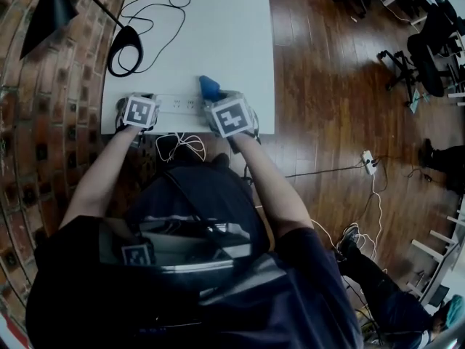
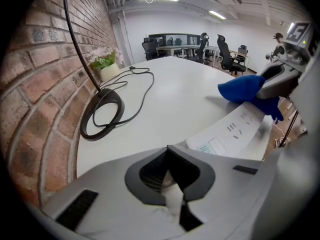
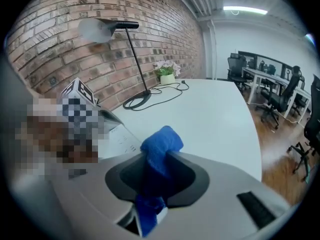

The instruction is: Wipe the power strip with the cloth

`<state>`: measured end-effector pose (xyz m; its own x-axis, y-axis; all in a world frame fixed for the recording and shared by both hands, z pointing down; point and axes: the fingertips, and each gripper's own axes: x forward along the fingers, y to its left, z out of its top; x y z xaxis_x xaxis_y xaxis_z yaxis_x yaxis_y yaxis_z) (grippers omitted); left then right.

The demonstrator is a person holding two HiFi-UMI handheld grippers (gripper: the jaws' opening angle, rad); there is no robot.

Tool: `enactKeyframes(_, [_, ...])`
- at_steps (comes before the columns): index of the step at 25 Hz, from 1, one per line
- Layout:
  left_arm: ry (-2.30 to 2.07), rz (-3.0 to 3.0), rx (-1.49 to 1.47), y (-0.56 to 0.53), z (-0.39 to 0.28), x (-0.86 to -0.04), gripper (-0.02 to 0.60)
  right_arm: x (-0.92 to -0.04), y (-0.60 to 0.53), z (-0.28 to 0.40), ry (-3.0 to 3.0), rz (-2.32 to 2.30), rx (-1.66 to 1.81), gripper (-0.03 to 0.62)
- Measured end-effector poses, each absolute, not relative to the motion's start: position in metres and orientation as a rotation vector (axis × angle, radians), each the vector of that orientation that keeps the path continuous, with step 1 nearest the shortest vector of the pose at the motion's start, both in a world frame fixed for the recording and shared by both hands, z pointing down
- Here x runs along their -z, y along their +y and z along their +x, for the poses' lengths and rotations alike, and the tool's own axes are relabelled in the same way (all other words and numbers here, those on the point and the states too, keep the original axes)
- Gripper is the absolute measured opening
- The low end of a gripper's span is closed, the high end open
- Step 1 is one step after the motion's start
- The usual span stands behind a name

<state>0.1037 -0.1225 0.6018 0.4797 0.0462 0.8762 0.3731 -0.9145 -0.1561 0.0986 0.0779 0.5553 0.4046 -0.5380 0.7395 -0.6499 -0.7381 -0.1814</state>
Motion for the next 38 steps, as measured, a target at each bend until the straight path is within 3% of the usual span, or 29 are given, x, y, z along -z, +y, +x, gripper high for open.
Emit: enactKeyframes(38, [-0.623, -2.413, 1.221, -0.110, 0.095, -0.605, 0.011, -0.570, 0.032, 0.089, -0.629, 2.285, -1.005, 0.097])
